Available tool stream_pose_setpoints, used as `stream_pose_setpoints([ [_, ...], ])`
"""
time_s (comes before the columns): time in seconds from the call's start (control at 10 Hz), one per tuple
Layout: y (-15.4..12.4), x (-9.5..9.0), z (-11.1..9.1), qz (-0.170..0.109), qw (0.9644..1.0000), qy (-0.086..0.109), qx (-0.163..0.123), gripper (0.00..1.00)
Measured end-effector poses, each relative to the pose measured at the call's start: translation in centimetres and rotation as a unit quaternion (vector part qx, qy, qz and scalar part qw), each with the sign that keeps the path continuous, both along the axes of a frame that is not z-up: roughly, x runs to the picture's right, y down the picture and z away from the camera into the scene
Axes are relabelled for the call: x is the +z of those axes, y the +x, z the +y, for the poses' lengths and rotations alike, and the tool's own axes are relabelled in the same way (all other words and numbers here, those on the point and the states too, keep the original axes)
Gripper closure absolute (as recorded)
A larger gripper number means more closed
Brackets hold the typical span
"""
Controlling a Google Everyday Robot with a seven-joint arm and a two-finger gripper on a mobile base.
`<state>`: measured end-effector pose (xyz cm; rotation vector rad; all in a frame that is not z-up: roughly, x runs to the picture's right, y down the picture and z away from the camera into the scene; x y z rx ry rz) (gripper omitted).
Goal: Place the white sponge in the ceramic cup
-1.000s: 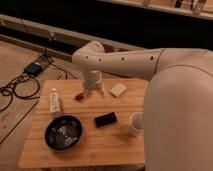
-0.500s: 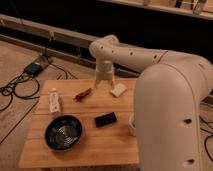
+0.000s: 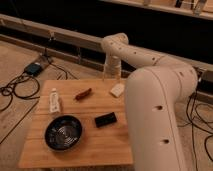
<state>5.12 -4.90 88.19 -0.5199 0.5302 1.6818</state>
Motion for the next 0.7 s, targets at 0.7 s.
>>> stream_pose_setpoints([
  [0.7,2.1,7.4,0.6,0.030,0.9991,0.023,0.018,0.35],
])
